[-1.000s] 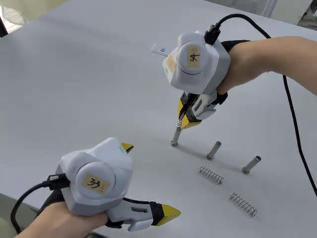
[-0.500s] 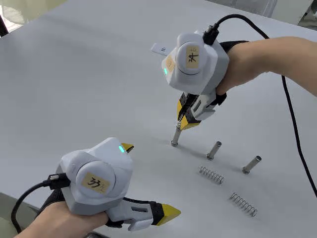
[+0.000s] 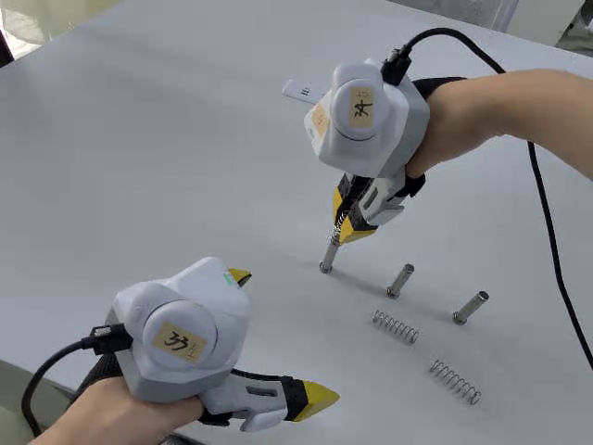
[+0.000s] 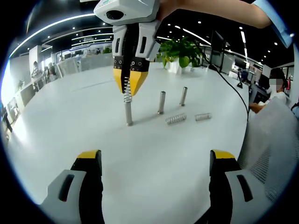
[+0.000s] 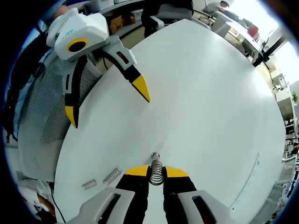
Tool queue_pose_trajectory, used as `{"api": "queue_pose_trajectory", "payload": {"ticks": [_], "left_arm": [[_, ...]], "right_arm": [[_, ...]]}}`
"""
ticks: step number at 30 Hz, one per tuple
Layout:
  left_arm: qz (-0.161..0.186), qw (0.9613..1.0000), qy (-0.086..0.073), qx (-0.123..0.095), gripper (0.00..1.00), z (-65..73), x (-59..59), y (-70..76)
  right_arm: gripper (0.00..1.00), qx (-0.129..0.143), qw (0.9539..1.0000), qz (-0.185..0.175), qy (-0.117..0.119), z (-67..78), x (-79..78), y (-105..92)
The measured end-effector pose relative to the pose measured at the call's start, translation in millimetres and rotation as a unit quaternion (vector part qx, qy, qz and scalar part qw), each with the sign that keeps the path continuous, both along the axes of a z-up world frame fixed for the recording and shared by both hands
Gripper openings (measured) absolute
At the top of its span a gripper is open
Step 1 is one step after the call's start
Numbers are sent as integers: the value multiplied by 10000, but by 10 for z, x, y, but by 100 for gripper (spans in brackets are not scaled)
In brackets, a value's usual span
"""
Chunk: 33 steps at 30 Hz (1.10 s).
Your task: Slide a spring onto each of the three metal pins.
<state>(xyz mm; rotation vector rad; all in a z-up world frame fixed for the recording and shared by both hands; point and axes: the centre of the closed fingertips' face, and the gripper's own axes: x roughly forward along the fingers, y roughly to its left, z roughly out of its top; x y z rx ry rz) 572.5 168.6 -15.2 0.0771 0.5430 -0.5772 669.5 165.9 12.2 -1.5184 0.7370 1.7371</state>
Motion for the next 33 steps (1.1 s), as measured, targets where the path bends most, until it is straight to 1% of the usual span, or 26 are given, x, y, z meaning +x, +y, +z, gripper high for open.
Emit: {"api": "queue_pose_trajectory", "payload": {"ticks": [4, 7, 23, 27, 28, 29, 33], "left_arm": [[14, 10000, 13, -10, 95, -11, -6, 0], [7, 10000, 20, -5, 95, -18, -11, -3], [45, 10000, 65, -42, 94, -49, -7, -1], [48, 9999, 81, -48, 94, -55, -9, -1], [46, 9999, 81, -44, 94, -57, -9, -2], [42, 9999, 81, -44, 94, -58, -10, -4], [40, 9999, 99, -65, 94, -65, -15, -17]], "right_arm": [[7, 4, 10000, -5, 21, -26, -12, 6], [7, -42, 10000, 35, -6, -56, -18, -2], [8, -290, 9995, 120, -10, -283, -67, -8], [8, -301, 9995, 124, -7, -327, -81, -17], [8, -299, 9995, 110, 1, -371, -68, -11], [8, -292, 9995, 99, 4, -384, -69, -12], [8, -297, 9995, 101, -4, -415, -82, -37]]}}
